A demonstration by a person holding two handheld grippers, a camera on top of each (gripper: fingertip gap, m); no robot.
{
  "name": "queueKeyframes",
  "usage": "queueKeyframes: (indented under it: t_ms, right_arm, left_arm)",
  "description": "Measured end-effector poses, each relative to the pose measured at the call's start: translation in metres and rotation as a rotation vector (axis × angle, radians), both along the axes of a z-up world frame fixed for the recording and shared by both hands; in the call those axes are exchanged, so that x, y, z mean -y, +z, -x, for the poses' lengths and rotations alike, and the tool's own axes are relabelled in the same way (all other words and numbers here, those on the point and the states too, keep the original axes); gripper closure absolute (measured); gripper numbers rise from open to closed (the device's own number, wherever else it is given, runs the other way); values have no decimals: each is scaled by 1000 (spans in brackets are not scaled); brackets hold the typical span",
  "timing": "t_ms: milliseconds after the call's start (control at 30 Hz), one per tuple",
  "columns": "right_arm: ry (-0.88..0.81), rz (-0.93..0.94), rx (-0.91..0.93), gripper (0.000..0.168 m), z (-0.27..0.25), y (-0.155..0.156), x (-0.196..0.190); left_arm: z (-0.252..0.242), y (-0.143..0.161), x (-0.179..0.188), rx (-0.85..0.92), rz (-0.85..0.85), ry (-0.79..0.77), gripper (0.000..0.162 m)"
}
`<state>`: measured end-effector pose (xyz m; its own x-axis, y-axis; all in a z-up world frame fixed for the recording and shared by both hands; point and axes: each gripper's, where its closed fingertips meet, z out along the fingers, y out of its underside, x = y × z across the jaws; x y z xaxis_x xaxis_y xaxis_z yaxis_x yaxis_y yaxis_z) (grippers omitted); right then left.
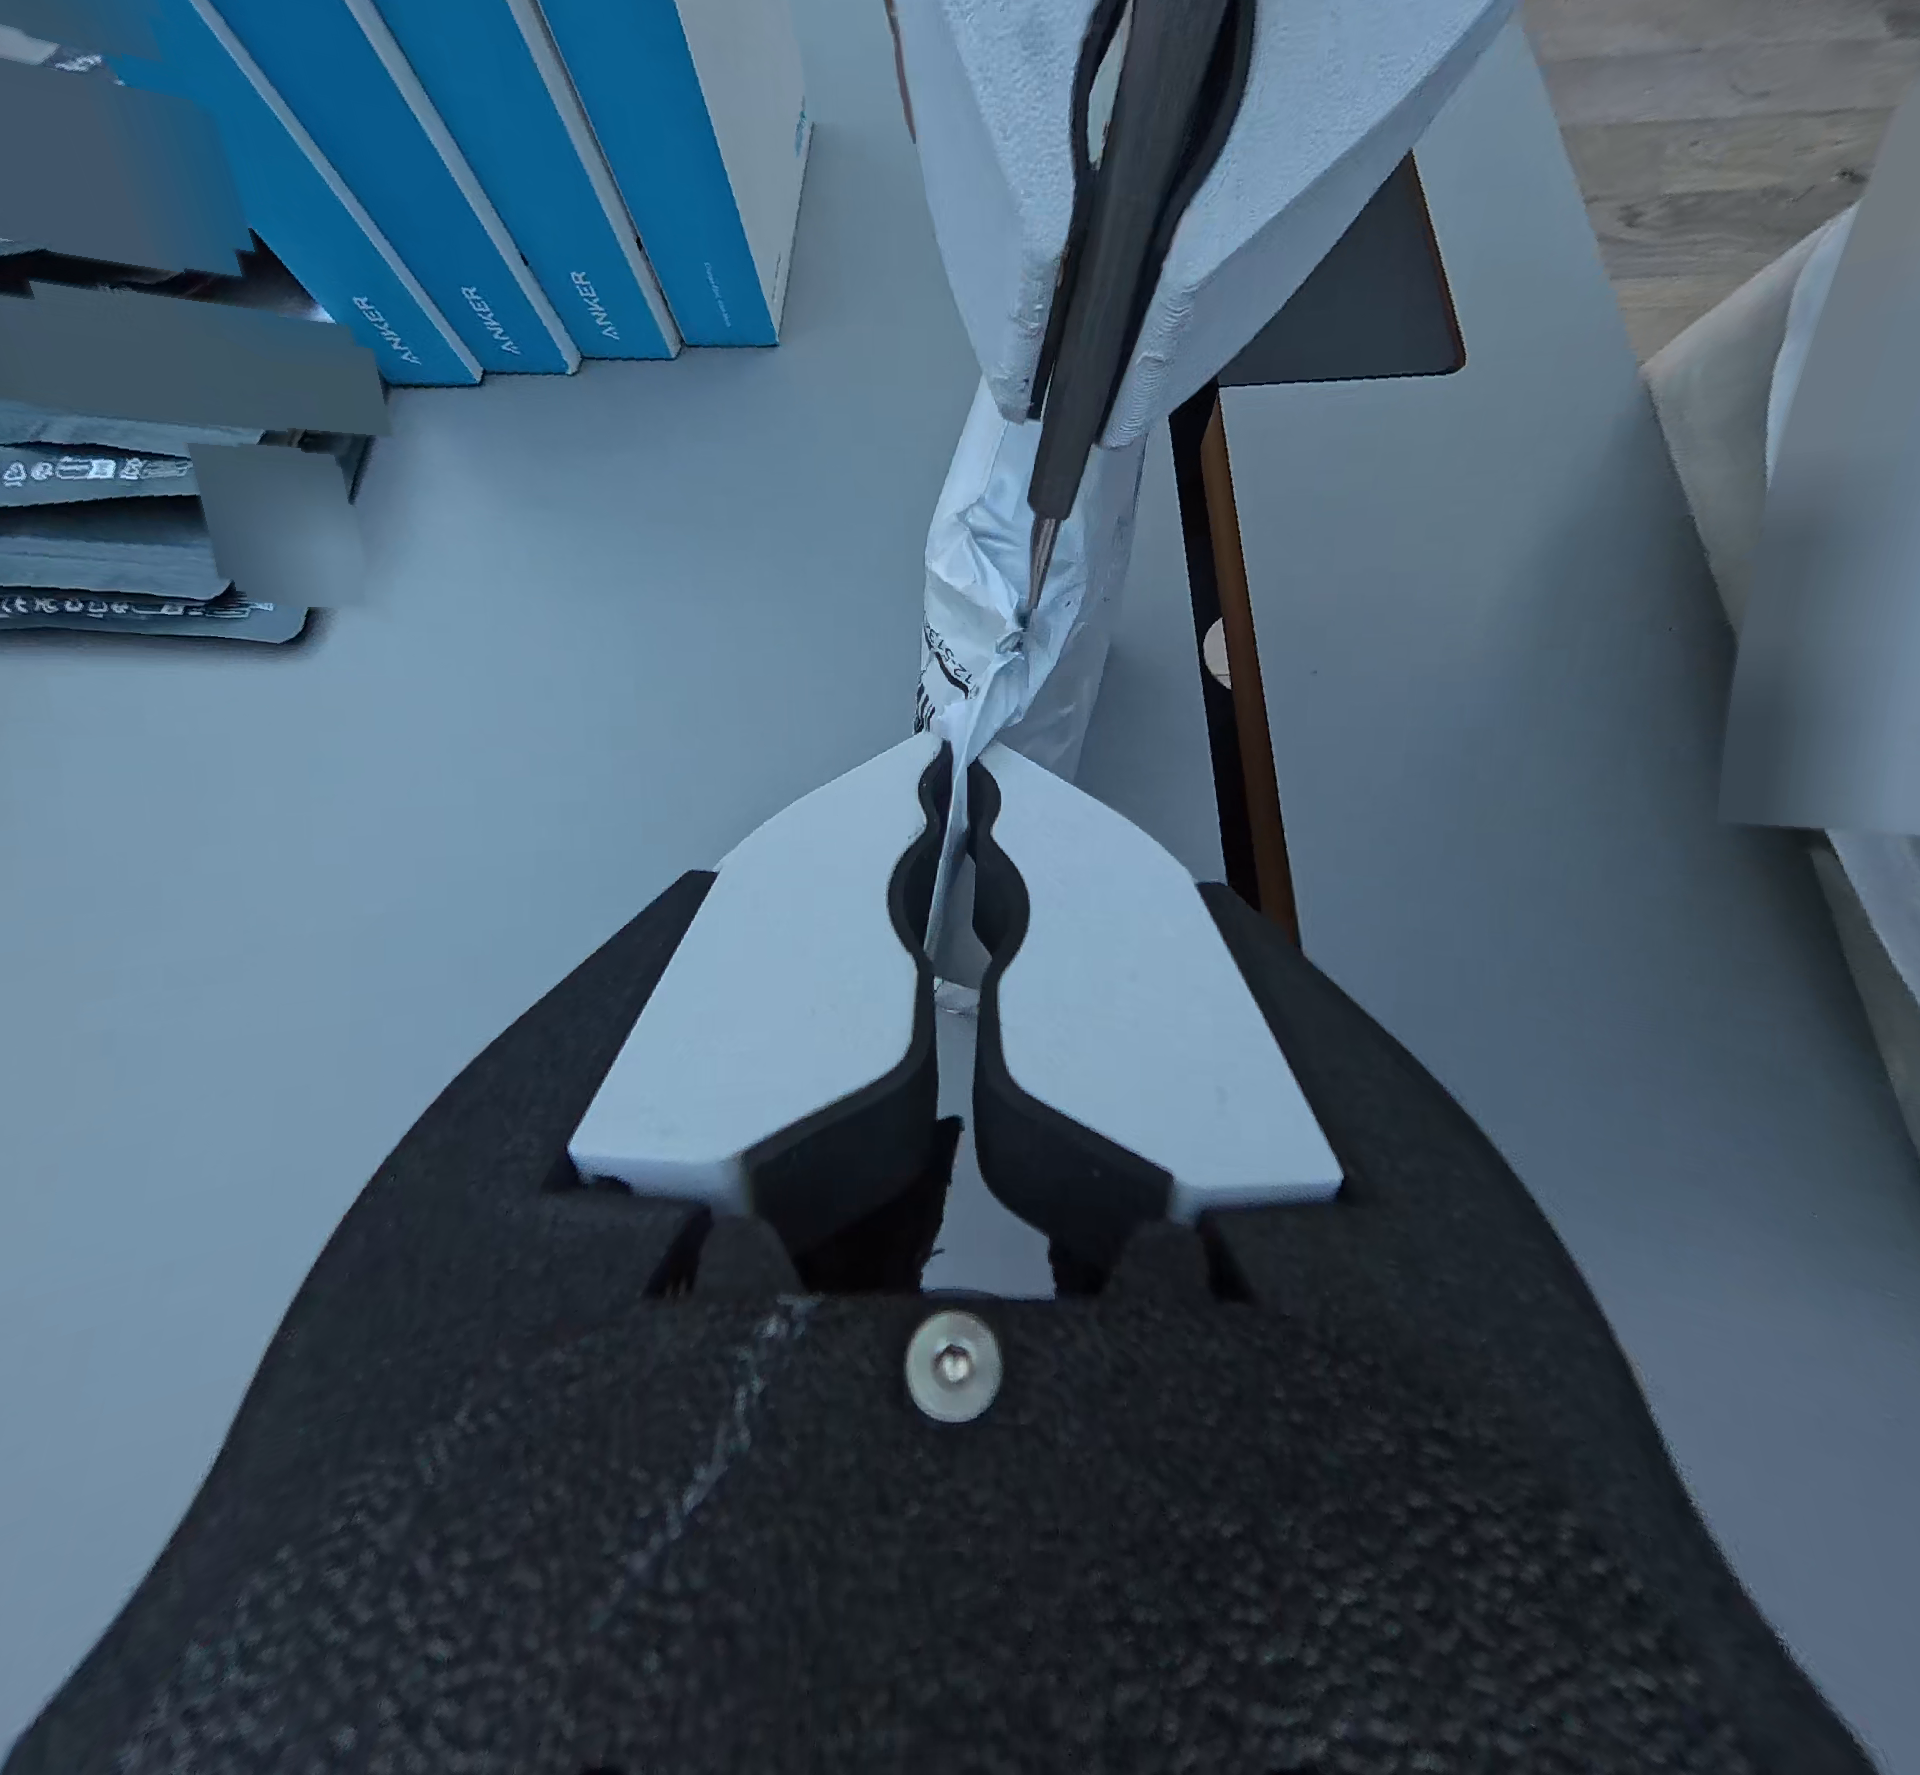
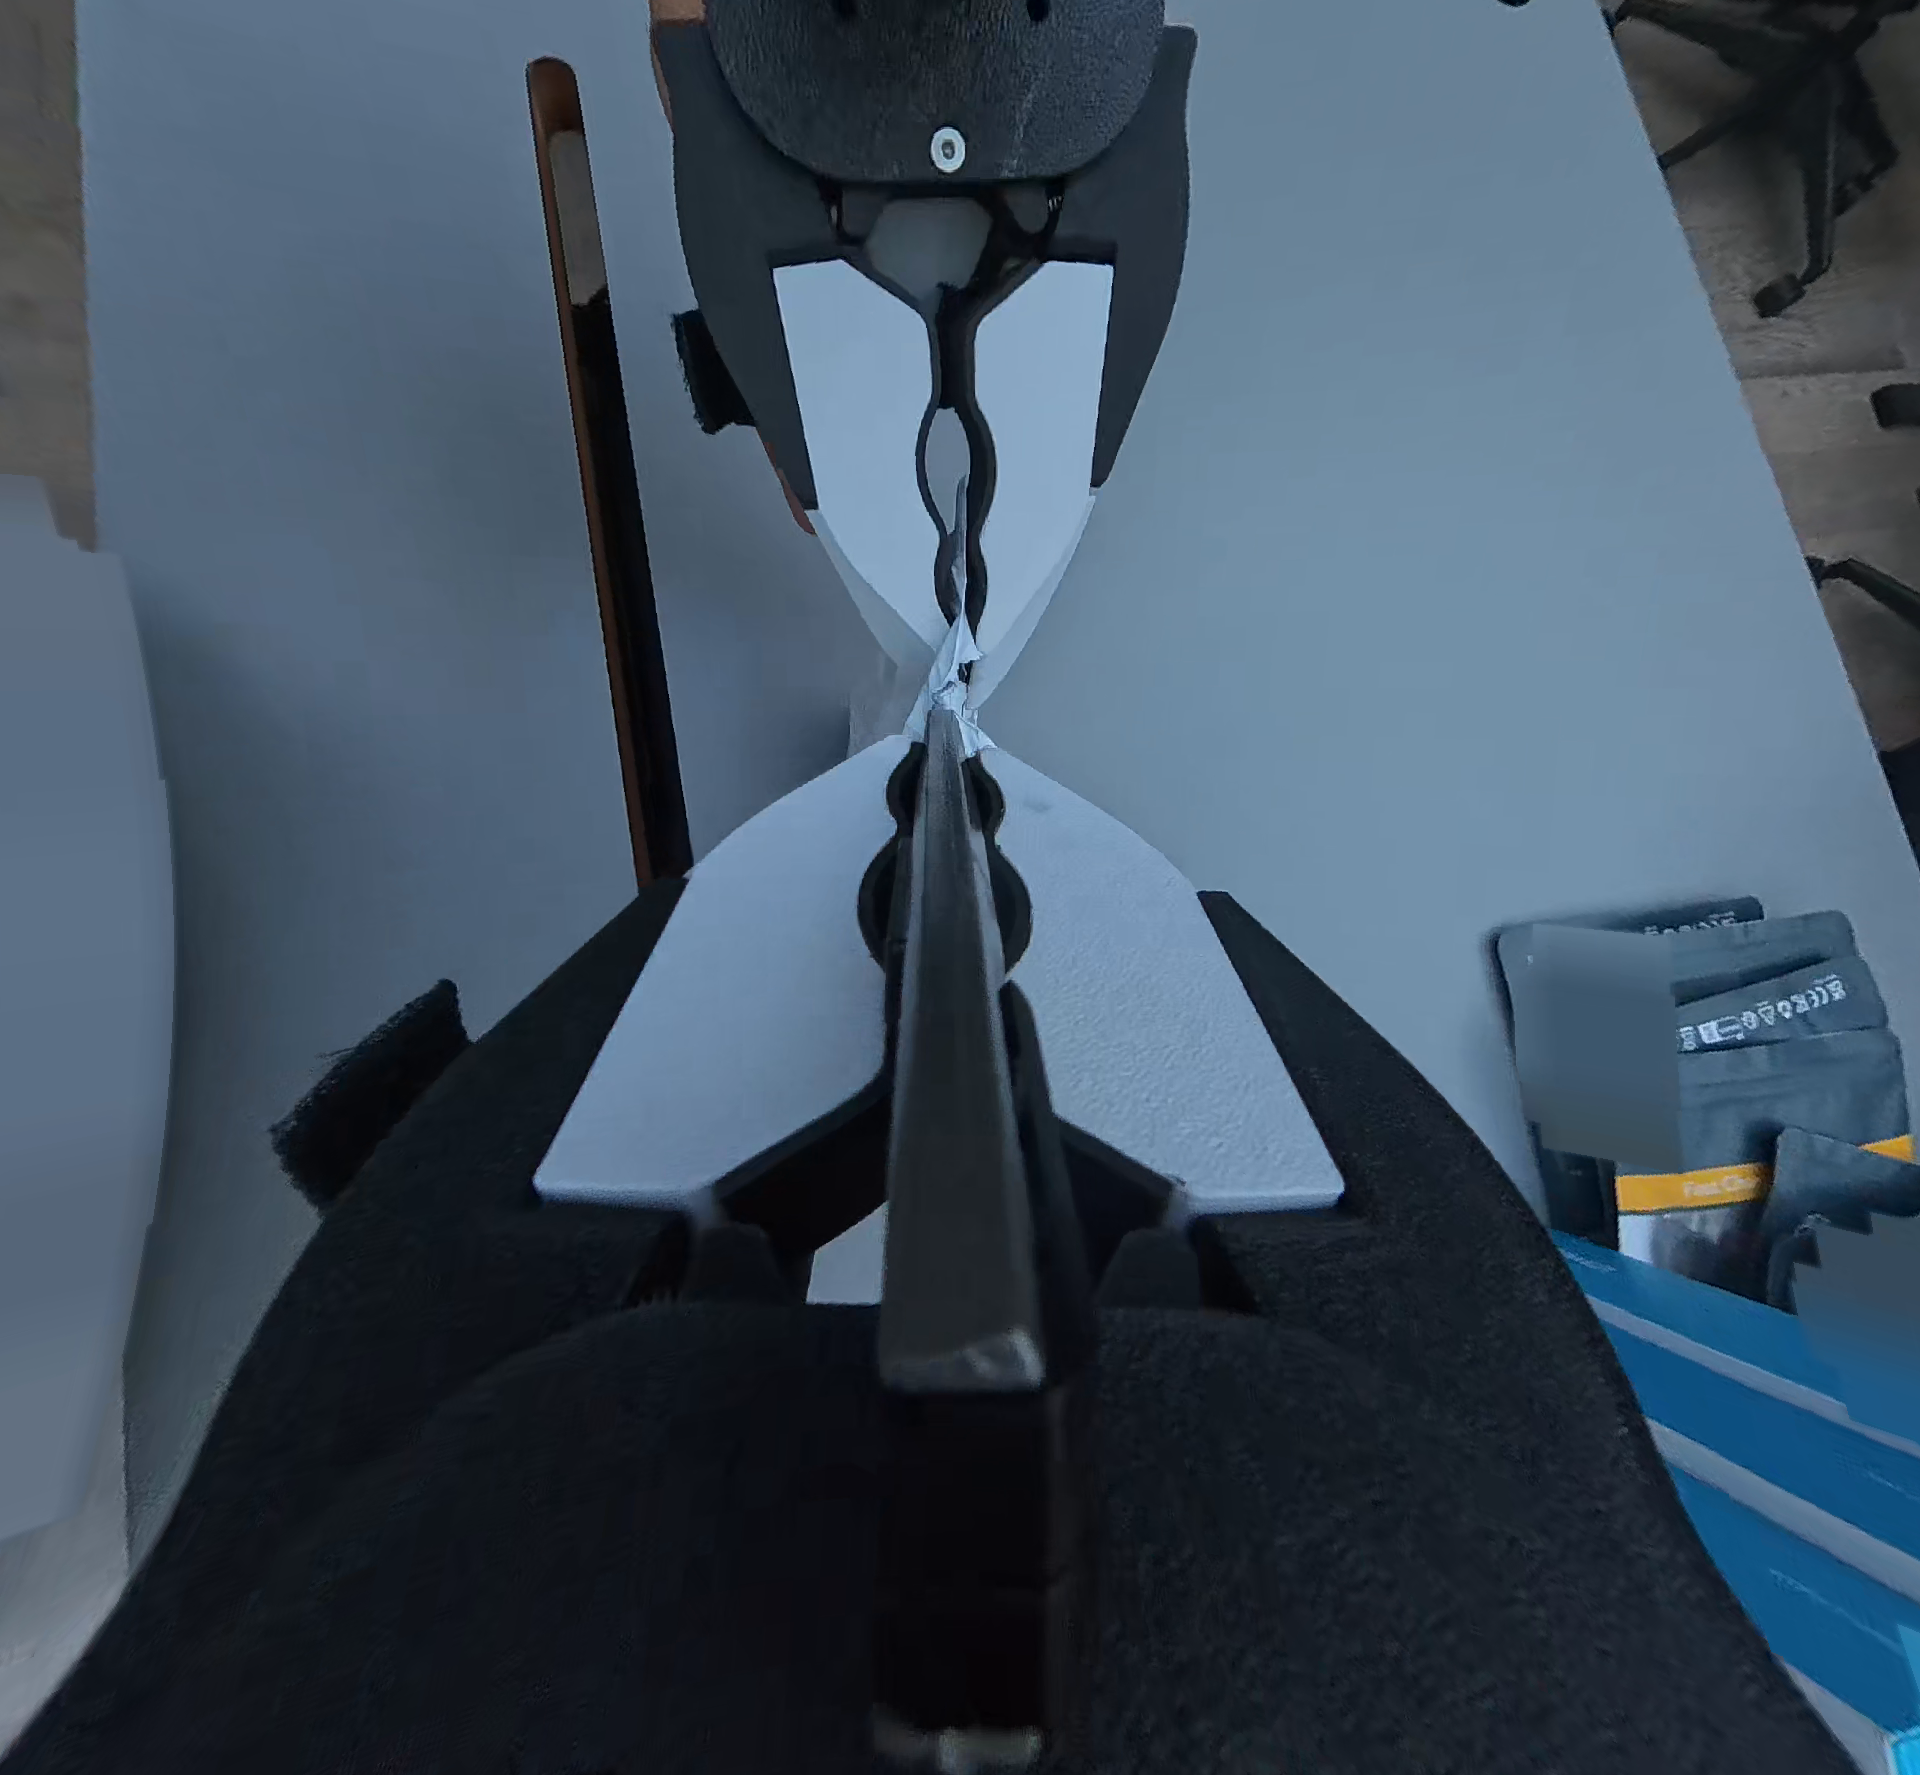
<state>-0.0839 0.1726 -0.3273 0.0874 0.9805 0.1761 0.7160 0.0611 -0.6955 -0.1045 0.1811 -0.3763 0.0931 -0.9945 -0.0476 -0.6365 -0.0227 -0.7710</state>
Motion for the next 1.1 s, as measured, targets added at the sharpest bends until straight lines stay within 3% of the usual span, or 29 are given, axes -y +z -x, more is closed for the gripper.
queueKeyframes:
  t_ms: [433,733,833,933,1100]
  right_arm:
    - [-21,60,-32,162,-19,7,-1]
    - [-46,105,-38,162,-62,9,2]
    - [-58,123,-5,162,-83,6,6]
    - [-38,100,158,162,-118,-15,15]
    - [-100,94,-78,162,-67,28,4]
  left_arm:
    - [7,-1,4,-33,4,-32,162]
    - [8,-1,5,-42,11,-40,162]
    - [6,-1,4,-46,22,-38,162]
    - [8,-2,4,-54,32,-30,162]
    - [6,-1,5,-23,40,3,162]
